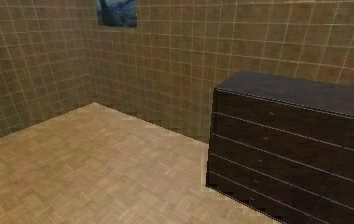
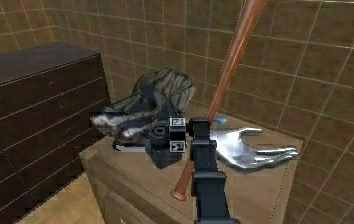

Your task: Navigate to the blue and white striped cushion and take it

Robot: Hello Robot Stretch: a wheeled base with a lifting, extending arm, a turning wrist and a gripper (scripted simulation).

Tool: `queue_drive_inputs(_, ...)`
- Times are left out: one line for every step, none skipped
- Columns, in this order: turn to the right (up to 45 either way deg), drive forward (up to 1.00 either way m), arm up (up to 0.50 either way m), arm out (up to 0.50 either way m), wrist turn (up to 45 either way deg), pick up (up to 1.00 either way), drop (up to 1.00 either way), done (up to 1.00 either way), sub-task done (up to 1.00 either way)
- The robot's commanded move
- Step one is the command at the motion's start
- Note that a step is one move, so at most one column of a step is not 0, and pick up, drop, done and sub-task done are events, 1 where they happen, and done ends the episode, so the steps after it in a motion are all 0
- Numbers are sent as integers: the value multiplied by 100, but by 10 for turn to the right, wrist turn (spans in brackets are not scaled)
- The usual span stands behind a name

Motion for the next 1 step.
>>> queue_drive_inputs(0,0,0,0,0,0,0,100,0)
